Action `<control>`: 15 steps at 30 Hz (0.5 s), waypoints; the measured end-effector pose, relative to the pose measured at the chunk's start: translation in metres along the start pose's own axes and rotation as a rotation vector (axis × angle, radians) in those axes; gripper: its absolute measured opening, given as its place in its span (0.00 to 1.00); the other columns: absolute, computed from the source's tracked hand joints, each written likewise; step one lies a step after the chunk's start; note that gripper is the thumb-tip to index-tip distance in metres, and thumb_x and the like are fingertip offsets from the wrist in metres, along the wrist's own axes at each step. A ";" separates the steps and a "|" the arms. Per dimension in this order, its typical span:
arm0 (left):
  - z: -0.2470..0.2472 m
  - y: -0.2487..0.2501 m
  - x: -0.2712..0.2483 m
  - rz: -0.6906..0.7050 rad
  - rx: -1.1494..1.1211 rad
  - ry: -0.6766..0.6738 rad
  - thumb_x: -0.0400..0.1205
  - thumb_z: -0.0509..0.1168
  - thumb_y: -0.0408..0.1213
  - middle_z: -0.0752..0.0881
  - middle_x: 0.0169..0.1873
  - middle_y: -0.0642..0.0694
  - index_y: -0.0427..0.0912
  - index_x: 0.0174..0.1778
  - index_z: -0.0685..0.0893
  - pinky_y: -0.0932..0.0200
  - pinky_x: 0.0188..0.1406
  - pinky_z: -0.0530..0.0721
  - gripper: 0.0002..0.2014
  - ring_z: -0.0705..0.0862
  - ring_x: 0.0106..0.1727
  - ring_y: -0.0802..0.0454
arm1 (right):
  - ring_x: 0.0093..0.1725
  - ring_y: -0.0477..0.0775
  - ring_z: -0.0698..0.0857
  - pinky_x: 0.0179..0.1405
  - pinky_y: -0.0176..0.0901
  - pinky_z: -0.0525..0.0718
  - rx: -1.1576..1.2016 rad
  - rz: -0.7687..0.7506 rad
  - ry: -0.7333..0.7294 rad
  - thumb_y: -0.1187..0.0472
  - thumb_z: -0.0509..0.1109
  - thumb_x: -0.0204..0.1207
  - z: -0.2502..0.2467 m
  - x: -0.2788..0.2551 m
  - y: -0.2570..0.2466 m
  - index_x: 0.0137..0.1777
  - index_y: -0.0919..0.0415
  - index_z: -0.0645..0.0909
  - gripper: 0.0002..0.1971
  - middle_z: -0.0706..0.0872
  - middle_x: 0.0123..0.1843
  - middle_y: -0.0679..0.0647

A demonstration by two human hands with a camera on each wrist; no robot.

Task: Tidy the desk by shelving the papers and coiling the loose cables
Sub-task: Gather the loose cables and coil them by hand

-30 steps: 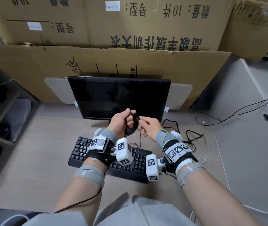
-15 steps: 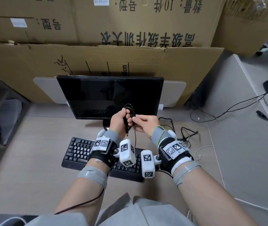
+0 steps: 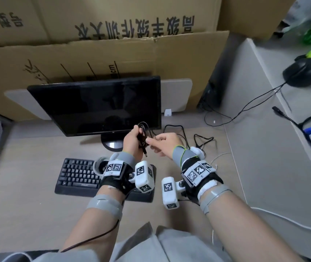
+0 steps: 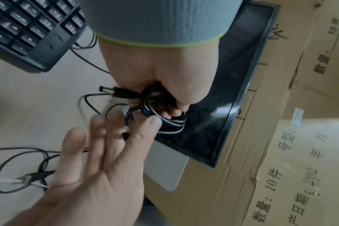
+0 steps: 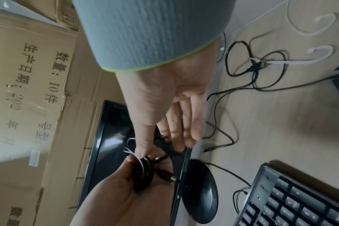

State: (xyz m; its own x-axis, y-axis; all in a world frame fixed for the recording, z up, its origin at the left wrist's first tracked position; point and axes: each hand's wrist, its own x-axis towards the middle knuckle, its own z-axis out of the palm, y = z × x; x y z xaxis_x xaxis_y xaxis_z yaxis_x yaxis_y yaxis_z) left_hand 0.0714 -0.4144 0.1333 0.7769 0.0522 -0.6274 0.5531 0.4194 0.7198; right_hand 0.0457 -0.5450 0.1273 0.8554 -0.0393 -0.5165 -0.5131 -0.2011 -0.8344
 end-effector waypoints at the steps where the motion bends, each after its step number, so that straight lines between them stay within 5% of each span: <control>1: 0.003 -0.003 -0.001 0.005 0.026 -0.026 0.90 0.55 0.46 0.77 0.28 0.47 0.44 0.31 0.73 0.58 0.31 0.79 0.20 0.77 0.28 0.50 | 0.34 0.48 0.86 0.38 0.42 0.86 0.062 -0.002 -0.005 0.43 0.79 0.66 -0.004 0.000 0.003 0.54 0.55 0.88 0.22 0.92 0.42 0.51; 3: 0.013 -0.010 -0.005 0.014 0.090 -0.090 0.91 0.52 0.44 0.77 0.25 0.45 0.44 0.32 0.72 0.59 0.26 0.78 0.20 0.75 0.23 0.49 | 0.38 0.51 0.81 0.43 0.46 0.81 0.269 -0.012 -0.068 0.51 0.73 0.78 -0.013 0.002 0.006 0.60 0.63 0.86 0.17 0.88 0.43 0.52; 5: 0.025 -0.015 -0.012 0.033 0.158 -0.158 0.91 0.50 0.42 0.77 0.22 0.44 0.43 0.32 0.71 0.61 0.23 0.76 0.20 0.75 0.20 0.50 | 0.40 0.53 0.79 0.46 0.50 0.78 0.411 -0.040 -0.129 0.55 0.62 0.86 -0.020 -0.002 0.001 0.53 0.63 0.86 0.14 0.85 0.43 0.55; 9: 0.037 -0.018 -0.023 0.099 0.309 -0.183 0.91 0.51 0.39 0.81 0.20 0.47 0.39 0.35 0.75 0.65 0.18 0.76 0.19 0.77 0.19 0.53 | 0.42 0.59 0.81 0.48 0.58 0.79 0.302 -0.080 -0.117 0.54 0.59 0.86 -0.031 0.000 -0.004 0.57 0.68 0.83 0.18 0.83 0.44 0.58; 12: 0.027 -0.012 -0.021 0.162 0.382 -0.157 0.90 0.56 0.40 0.83 0.29 0.42 0.33 0.46 0.83 0.62 0.26 0.79 0.16 0.81 0.26 0.52 | 0.38 0.57 0.81 0.46 0.55 0.79 0.211 -0.190 -0.167 0.54 0.68 0.82 -0.028 -0.001 -0.006 0.47 0.56 0.87 0.09 0.85 0.39 0.54; 15: 0.013 -0.005 -0.019 0.200 0.431 -0.120 0.87 0.60 0.42 0.88 0.40 0.38 0.34 0.45 0.87 0.51 0.46 0.83 0.16 0.85 0.42 0.44 | 0.45 0.51 0.85 0.56 0.51 0.85 0.110 -0.281 -0.104 0.64 0.72 0.79 -0.018 0.001 -0.007 0.55 0.58 0.88 0.07 0.91 0.48 0.60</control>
State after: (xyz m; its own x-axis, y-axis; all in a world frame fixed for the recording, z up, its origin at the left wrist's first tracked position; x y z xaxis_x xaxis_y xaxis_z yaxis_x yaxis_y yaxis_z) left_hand 0.0578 -0.4288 0.1454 0.8956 -0.0220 -0.4443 0.4444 -0.0028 0.8958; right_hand 0.0517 -0.5611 0.1365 0.9557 0.1039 -0.2752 -0.2675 -0.0827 -0.9600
